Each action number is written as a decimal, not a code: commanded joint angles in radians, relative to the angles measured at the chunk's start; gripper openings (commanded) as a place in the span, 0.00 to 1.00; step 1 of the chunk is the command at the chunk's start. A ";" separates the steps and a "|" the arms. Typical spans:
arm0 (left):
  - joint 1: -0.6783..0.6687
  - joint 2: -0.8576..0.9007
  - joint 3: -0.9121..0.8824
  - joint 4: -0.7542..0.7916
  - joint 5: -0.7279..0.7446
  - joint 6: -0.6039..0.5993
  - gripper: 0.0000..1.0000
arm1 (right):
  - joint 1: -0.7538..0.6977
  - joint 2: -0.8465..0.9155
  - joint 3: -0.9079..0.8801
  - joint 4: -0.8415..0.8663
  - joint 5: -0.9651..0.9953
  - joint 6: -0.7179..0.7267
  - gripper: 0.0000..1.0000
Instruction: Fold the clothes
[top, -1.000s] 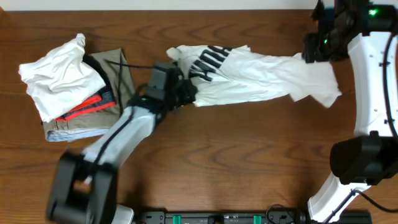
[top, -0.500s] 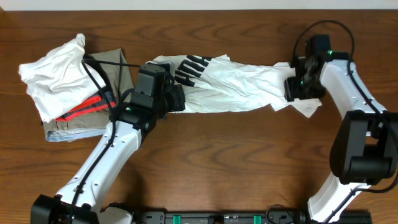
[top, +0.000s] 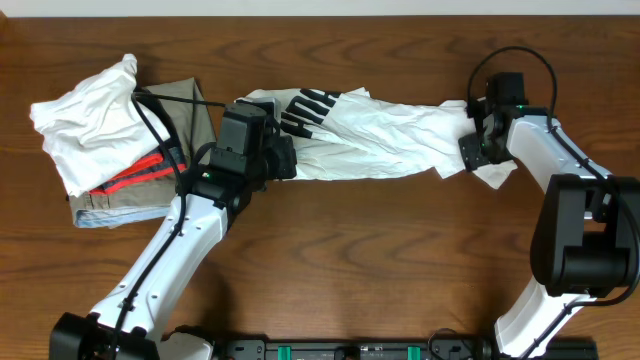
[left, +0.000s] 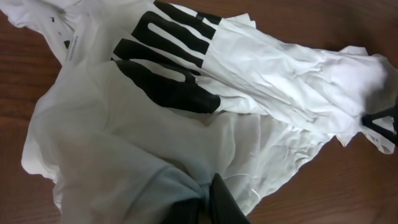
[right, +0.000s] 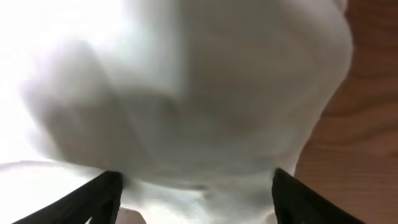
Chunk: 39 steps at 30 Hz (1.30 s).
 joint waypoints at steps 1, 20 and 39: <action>0.003 -0.009 0.011 0.001 -0.013 0.024 0.06 | -0.010 -0.009 -0.015 0.003 0.011 -0.049 0.70; 0.003 -0.009 0.011 -0.003 -0.013 0.024 0.06 | -0.015 -0.009 -0.086 -0.037 0.065 -0.077 0.67; 0.003 -0.009 0.011 -0.002 -0.013 0.024 0.06 | -0.015 -0.009 -0.086 -0.143 -0.021 -0.086 0.05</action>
